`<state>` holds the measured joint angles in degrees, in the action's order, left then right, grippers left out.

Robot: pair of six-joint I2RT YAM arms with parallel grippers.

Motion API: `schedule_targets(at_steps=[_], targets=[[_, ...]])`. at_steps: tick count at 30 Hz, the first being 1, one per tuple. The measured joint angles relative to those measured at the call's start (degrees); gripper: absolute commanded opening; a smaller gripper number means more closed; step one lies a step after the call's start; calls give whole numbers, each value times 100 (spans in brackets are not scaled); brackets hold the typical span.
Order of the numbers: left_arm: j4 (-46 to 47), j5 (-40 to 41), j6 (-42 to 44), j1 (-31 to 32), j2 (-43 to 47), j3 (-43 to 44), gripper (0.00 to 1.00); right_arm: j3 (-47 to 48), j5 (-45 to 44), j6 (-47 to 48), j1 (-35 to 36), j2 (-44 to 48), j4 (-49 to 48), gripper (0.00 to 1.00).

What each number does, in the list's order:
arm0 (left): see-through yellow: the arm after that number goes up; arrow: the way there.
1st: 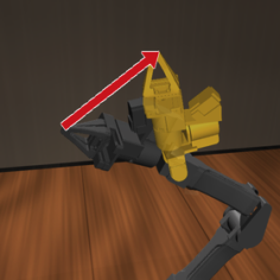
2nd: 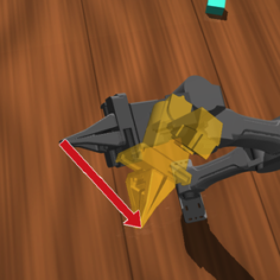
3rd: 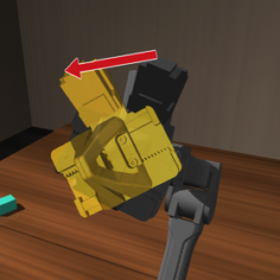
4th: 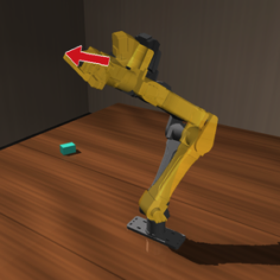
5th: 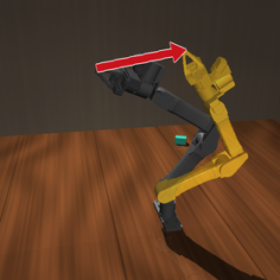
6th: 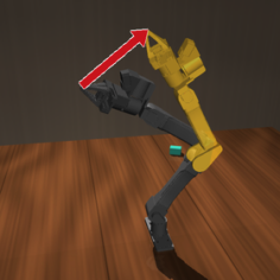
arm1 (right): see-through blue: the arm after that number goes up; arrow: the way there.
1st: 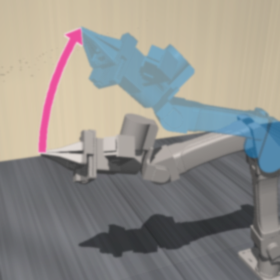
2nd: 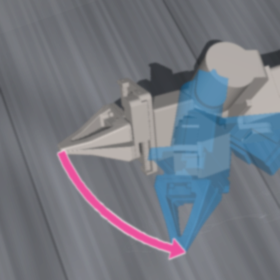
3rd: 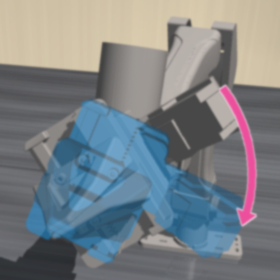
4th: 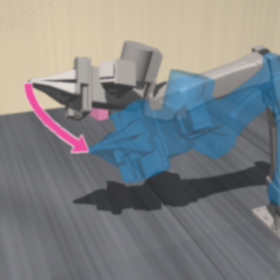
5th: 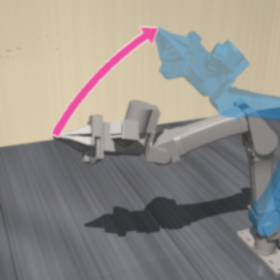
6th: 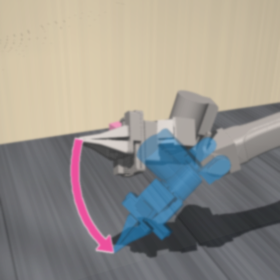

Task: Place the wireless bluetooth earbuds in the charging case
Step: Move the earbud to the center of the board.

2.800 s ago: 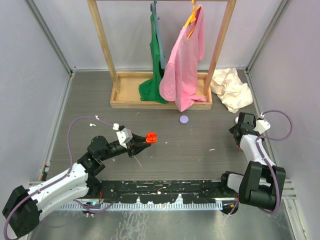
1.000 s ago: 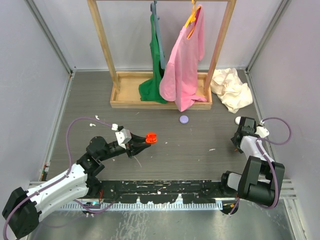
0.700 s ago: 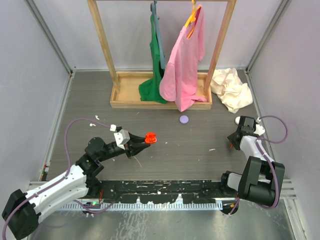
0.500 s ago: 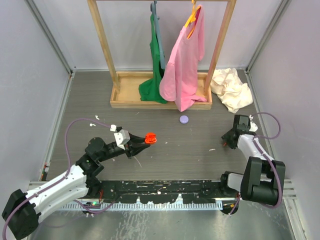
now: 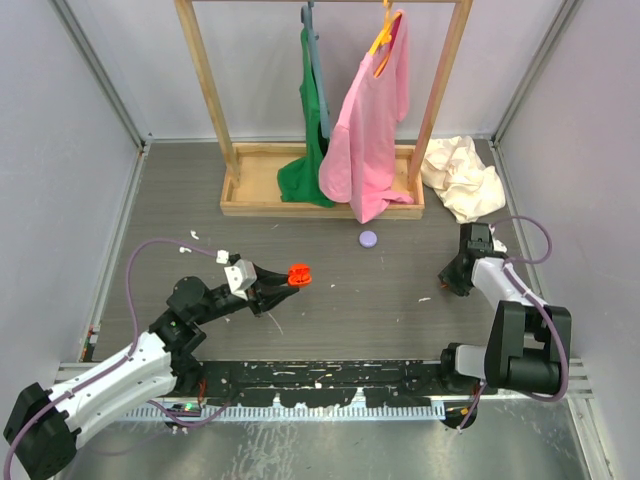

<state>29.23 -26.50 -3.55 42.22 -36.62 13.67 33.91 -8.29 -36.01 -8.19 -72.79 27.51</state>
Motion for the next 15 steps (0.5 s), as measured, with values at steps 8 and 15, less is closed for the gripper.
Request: schedule_targets(at_steps=[8, 15], targets=[[2, 0, 0, 0, -2, 0, 3, 221, -72, 192, 0, -291, 96, 35], [-2, 0, -2, 0, -70, 0, 3, 382, -133, 404, 0, -496, 118, 33]])
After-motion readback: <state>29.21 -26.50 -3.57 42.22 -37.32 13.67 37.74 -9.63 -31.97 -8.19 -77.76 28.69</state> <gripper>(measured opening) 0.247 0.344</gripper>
